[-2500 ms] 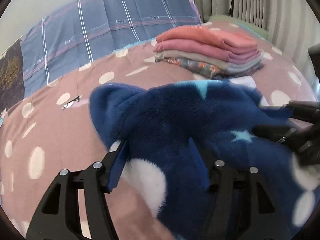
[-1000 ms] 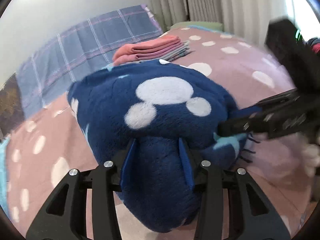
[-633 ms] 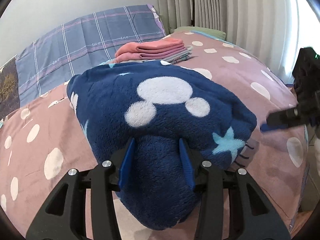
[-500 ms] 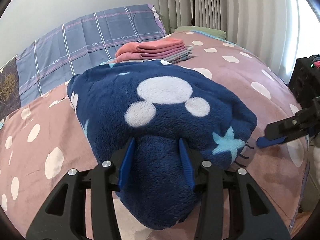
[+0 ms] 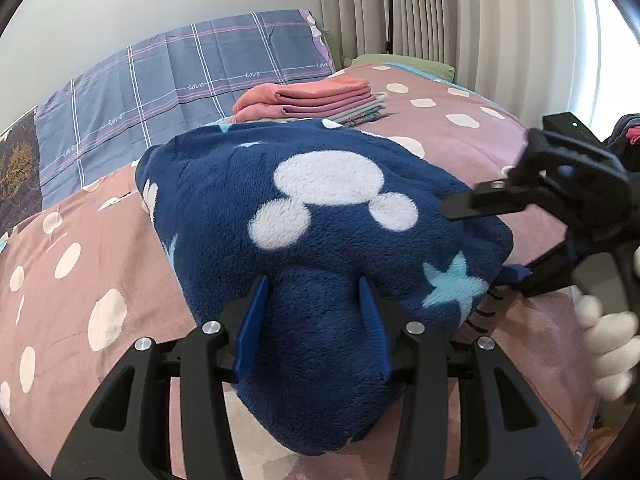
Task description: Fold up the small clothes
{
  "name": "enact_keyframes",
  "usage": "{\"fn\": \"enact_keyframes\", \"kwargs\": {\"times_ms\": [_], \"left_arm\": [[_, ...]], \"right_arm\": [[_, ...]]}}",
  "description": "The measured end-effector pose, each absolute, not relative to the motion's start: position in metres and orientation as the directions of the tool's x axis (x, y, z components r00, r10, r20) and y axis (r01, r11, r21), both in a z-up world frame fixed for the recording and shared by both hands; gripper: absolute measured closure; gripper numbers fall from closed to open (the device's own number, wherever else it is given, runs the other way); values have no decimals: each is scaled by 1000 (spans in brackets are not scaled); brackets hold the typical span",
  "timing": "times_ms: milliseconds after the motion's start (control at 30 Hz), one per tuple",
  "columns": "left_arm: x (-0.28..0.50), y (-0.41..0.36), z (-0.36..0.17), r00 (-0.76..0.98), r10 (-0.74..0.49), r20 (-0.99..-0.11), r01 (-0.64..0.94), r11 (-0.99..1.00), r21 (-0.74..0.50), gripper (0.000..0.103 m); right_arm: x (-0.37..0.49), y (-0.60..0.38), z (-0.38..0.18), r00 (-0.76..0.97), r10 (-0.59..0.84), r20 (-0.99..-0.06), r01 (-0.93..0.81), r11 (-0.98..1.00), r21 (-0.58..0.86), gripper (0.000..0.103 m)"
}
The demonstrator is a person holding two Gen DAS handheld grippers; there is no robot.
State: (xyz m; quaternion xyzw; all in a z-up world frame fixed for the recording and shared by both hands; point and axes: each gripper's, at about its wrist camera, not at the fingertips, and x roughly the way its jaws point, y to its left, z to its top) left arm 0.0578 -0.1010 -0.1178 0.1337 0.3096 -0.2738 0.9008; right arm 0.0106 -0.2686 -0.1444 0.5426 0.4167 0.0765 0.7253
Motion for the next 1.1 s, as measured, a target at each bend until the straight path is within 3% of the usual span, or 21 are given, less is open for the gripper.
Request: {"fn": "enact_keyframes", "kwargs": {"times_ms": [167,333,633,733,800,833,900,933,1000,1100], "left_arm": [[57,-101,-119,660,-416,-626,577,814,67,54],[58,-101,-119,651,-430,-625,586,809,54,50],[59,-99,-119,642,-453,-618,593,805,25,44],[65,-90,-113,606,-514,-607,605,793,-69,40],[75,-73,-101,558,-594,-580,585,777,-233,39],[85,-55,-93,534,-656,-533,545,749,-377,39],[100,-28,-84,556,-699,-450,479,712,-514,37],[113,-15,-78,591,-688,-421,448,714,-539,35],[136,-6,-74,648,-620,-442,408,773,-487,32],[195,-6,-91,619,-564,-546,359,822,-442,24]], "right_arm": [[23,-243,-136,667,441,-601,355,521,776,2],[14,-239,-142,655,512,-556,392,399,829,2],[51,-226,-140,692,398,-602,402,480,780,2],[43,-230,-142,696,408,-590,377,491,785,11],[39,-234,-145,698,430,-573,358,484,799,16],[39,-236,-146,696,440,-568,349,483,803,17],[38,-239,-148,692,454,-561,335,487,807,18],[37,-239,-148,691,459,-558,328,488,809,18],[42,-241,-150,692,463,-554,317,495,809,19],[37,-240,-150,694,460,-554,309,504,806,18]]}}
